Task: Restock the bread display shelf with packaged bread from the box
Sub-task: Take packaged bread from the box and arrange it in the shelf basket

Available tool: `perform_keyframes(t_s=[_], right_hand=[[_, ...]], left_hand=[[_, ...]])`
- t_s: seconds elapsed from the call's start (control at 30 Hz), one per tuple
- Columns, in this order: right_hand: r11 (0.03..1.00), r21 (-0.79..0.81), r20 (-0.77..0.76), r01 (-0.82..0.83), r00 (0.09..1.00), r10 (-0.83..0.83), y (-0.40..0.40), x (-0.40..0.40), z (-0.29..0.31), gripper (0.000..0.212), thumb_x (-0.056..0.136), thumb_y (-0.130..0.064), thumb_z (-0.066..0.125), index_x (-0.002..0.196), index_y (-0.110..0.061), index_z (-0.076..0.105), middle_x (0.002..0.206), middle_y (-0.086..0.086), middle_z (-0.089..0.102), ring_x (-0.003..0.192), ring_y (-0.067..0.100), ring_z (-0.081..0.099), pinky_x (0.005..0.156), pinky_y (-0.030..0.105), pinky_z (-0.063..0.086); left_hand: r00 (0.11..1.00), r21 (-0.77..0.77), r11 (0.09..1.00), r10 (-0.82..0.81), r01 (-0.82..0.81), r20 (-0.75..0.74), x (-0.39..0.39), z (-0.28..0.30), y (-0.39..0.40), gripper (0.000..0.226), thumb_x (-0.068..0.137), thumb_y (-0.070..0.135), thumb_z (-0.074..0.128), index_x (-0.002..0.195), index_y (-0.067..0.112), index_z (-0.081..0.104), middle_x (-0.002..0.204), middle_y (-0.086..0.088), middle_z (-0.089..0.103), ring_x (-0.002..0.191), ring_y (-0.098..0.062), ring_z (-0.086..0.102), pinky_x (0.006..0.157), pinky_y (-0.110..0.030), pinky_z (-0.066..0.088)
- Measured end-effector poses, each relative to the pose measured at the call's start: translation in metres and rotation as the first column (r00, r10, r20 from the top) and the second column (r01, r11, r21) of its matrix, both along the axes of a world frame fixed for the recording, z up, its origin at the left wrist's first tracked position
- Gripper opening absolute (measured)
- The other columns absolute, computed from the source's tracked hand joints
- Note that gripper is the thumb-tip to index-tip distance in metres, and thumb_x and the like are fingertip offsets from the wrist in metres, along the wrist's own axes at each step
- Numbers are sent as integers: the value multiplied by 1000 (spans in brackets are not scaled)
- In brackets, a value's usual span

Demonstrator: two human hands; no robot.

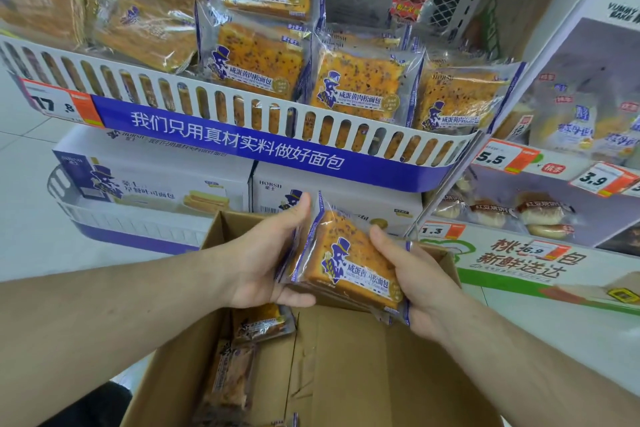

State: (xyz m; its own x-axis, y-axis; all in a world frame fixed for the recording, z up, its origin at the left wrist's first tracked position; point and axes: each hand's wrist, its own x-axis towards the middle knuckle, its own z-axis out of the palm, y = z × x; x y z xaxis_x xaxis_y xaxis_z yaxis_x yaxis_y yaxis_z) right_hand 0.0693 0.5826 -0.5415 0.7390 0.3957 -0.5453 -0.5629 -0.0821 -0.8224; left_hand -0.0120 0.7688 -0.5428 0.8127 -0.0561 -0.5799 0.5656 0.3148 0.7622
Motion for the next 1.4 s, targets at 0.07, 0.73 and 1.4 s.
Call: perform_keyframes(t_s=[0.07,0.73,1.4], right_hand=[[1000,-2,28,10,1000,-10,2,-2,-2,55,73,-38,77,118,-11,60,93,15,77,80,29,77,66,38,63],[972,-129,213,-195,952,219,-12,1,22,53,67,-27,82,115,-9,66,100,10,78,94,26,75,96,46,55],[974,-16,494,-227,845,205,27,110,208,53,65,-24,77,114,-7,67,103,12,77,86,23,74,72,33,60]], left_hand=[[995,148,986,-85,78,44,-2,4,-3,70,62,66,61,121,28,57,101,-1,77,100,-20,70,73,-37,56],[984,368,930,-68,3,164,0,22,4,67,60,47,76,120,31,50,100,5,77,101,-16,70,93,-41,55],[886,476,865,-89,-157,455,112,206,41,38,88,43,65,115,16,66,99,-2,78,89,-16,74,76,-31,51]])
